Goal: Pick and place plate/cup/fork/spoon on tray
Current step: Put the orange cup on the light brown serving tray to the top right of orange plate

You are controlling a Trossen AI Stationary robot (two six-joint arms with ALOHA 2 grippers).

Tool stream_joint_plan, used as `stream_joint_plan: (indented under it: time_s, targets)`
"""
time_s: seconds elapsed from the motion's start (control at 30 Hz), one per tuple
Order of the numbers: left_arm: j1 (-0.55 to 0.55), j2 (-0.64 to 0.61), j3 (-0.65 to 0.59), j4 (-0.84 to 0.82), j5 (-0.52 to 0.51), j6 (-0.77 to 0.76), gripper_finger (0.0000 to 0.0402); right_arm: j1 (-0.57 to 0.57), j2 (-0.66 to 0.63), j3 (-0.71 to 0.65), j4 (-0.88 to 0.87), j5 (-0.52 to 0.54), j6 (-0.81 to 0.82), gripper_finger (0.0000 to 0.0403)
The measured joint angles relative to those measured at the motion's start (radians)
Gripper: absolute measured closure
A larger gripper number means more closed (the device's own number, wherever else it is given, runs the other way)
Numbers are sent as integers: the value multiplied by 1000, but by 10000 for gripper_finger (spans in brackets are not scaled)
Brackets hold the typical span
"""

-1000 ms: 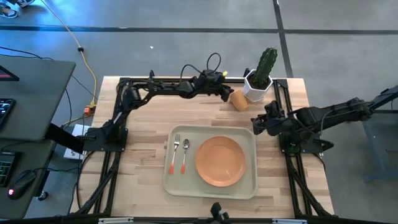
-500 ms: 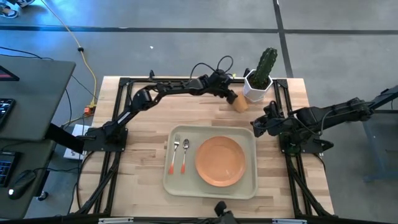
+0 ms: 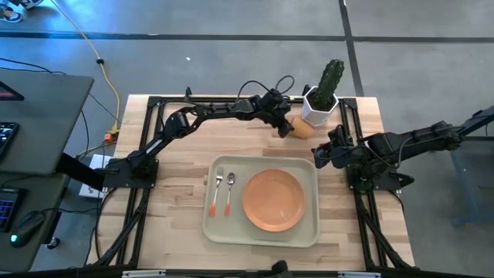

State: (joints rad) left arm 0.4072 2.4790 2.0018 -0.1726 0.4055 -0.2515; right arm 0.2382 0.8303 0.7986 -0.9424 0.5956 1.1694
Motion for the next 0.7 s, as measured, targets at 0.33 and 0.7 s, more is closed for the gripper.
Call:
stream_joint_plan:
  time_s: [0.33, 0.7]
  targets:
    - [-42, -5, 0, -77, 84, 136, 397, 0, 0, 0, 19, 3, 1, 199]
    - [-123, -147, -2, -266, -115, 376, 400, 0, 1, 0, 35, 32, -4, 199]
